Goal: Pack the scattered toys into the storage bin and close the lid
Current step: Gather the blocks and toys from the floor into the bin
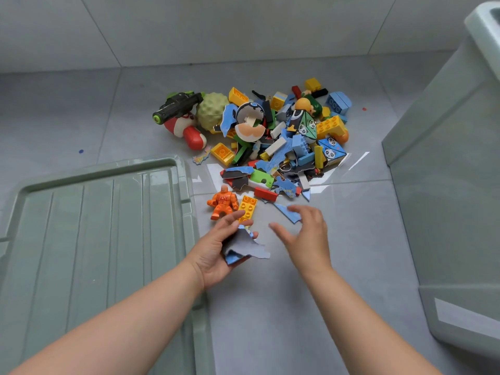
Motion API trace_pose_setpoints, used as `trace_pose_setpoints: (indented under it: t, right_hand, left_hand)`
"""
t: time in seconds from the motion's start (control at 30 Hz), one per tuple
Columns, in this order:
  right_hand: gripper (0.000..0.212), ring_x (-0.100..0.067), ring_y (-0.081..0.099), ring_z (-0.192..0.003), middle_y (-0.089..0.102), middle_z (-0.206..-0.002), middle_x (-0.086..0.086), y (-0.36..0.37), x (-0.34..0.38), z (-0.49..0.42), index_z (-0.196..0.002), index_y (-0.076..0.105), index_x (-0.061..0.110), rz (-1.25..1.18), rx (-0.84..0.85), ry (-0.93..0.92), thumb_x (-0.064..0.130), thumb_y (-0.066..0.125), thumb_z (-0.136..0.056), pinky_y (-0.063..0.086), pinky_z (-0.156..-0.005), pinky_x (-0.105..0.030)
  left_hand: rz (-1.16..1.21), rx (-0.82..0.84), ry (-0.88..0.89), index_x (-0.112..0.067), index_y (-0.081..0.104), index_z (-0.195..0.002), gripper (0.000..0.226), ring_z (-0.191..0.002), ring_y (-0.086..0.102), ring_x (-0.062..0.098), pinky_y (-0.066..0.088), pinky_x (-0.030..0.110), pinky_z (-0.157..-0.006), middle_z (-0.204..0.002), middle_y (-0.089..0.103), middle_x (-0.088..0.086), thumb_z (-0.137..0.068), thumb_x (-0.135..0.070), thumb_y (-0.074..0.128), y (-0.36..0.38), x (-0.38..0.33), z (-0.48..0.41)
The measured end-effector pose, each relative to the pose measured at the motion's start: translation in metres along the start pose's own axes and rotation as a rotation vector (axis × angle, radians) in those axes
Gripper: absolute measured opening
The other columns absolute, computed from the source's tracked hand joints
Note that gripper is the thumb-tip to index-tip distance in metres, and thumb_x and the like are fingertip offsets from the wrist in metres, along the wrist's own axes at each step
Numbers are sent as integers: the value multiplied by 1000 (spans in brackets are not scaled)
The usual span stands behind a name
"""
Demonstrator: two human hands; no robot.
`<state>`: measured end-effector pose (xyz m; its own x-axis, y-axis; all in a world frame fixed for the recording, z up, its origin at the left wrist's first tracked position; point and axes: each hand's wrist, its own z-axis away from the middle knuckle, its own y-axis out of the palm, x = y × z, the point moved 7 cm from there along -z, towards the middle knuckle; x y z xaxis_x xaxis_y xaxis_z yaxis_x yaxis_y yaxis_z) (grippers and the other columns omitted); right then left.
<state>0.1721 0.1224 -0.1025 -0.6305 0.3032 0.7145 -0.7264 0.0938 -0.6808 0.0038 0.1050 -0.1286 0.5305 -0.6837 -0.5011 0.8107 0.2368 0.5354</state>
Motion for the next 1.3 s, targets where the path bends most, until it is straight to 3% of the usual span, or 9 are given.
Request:
trace_pose_setpoints:
  t: [0.2, 0.4, 0.57, 0.73, 0.83, 0.97, 1.07, 1.2, 1.3]
  right_hand:
    - [47, -23, 44, -116, 53, -130, -2, 15, -29, -33, -133, 46, 18, 297, 153, -44, 24, 59, -89, 36, -98, -30]
    - [42, -7, 56, -85, 57, -92, 12, 8, 18, 16, -110, 52, 26, -235, 142, 0, 19, 74, -75, 46, -75, -18]
    - [23, -9, 53, -92, 50, -99, 15, 25, 43, 33, -105, 57, 28, -253, 145, -100, 32, 66, -83, 42, -73, -13]
    - [64, -24, 41, -124, 44, -137, -1, 57, 55, -19, -135, 39, 18, 196, 325, -201, 29, 69, -81, 38, -98, -35]
    - [65, -28, 42, -122, 44, -137, -7, 76, 52, -24, -138, 34, 16, 459, 420, -298, 22, 65, -82, 39, -96, -37]
    - [42, -26, 47, -115, 53, -124, -6, 45, 25, -26, -125, 52, 18, 139, 212, -135, 16, 62, -85, 38, -91, -30]
    - [41, -21, 46, -114, 51, -122, -3, 38, 47, 12, -122, 55, 20, 43, 280, -339, 15, 65, -82, 32, -88, -19]
    - [83, -12, 38, -122, 34, -132, 0, 51, 72, 58, -142, 21, 18, -44, 854, -407, 27, 59, -69, 33, -98, -16]
    - [70, -7, 42, -117, 35, -130, 5, 29, 72, 10, -142, 24, 23, -144, 652, -254, 24, 60, -82, 38, -91, -18]
  left_hand:
    - [-31, -53, -68, -19, 66, -105, 40, -96, 65, 30, 55, 45, -77, -104, 69, 8, -70, -36, 68, 2, 8, 2]
    - [4, 20, -101, -13, 62, -114, 99, -97, 66, 36, 57, 49, -77, -110, 67, 18, -29, -57, 87, -2, 11, 2]
    - [20, -25, -39, -14, 64, -97, 13, -87, 62, 27, 57, 37, -69, -100, 64, 14, -85, -17, 62, -8, 12, 0]
    - [9, -169, 9, -13, 61, -97, 18, -82, 63, 26, 57, 31, -54, -96, 66, 11, -96, -7, 44, -27, 12, 3]
    - [6, -193, 28, -14, 58, -95, 12, -69, 69, 24, 56, 36, -70, -98, 64, 12, -93, -24, 51, -32, 7, 4]
    - [0, -167, -29, -15, 57, -104, 45, -78, 68, 30, 50, 42, -80, -107, 61, 13, -89, -55, 43, -31, 4, 2]
    - [17, -69, -95, -16, 57, -114, 65, -84, 66, 30, 54, 43, -75, -104, 64, 15, -77, -68, 46, -28, 7, 0]
    - [-25, 82, -204, -12, 71, -91, 60, -72, 69, 22, 58, 33, -65, -84, 70, 11, -46, -48, 87, -14, 22, 2]
    - [-19, 63, -163, -18, 68, -97, 35, -71, 71, 20, 60, 35, -61, -83, 72, 7, -64, -28, 72, -10, 26, 1]
